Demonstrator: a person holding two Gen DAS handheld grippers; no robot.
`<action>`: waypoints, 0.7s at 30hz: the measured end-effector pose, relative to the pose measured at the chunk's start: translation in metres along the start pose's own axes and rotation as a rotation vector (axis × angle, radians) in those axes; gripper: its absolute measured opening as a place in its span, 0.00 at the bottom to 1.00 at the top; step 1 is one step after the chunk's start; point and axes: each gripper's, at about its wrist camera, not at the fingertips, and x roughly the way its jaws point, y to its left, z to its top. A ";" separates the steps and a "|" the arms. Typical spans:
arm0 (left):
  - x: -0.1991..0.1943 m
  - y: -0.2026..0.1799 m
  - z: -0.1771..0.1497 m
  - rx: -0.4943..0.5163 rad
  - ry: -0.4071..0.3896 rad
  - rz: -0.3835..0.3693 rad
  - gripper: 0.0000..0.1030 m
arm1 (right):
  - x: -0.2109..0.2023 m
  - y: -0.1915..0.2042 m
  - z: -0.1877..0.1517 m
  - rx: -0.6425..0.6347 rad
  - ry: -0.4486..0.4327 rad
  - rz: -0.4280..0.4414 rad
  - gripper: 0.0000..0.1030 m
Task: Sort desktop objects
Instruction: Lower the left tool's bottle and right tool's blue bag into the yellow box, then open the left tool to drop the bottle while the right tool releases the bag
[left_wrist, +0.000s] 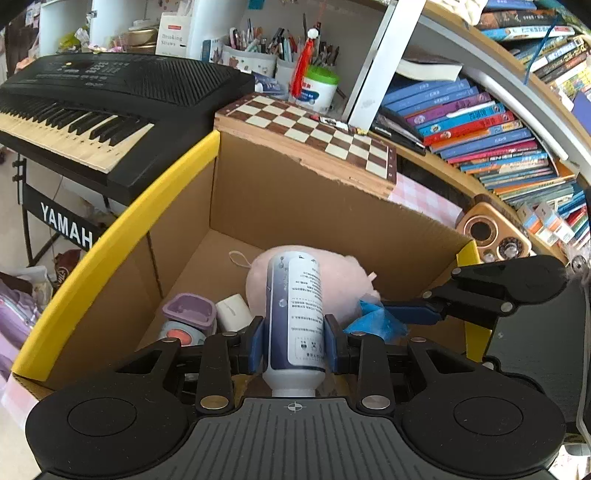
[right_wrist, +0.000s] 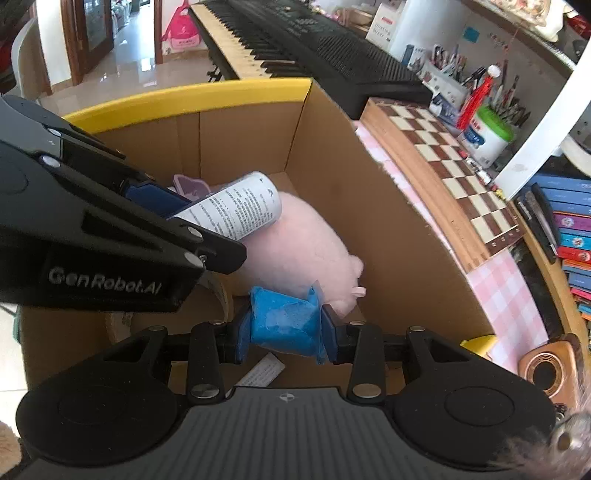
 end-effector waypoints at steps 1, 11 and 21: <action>0.002 -0.001 0.000 0.002 0.005 0.003 0.30 | 0.002 -0.001 0.000 0.000 0.006 0.005 0.35; 0.012 -0.007 -0.007 0.028 0.042 0.020 0.30 | 0.017 0.000 -0.001 -0.014 0.051 0.032 0.35; 0.010 -0.011 -0.009 0.084 0.044 0.009 0.31 | 0.017 0.002 -0.002 -0.015 0.056 0.008 0.36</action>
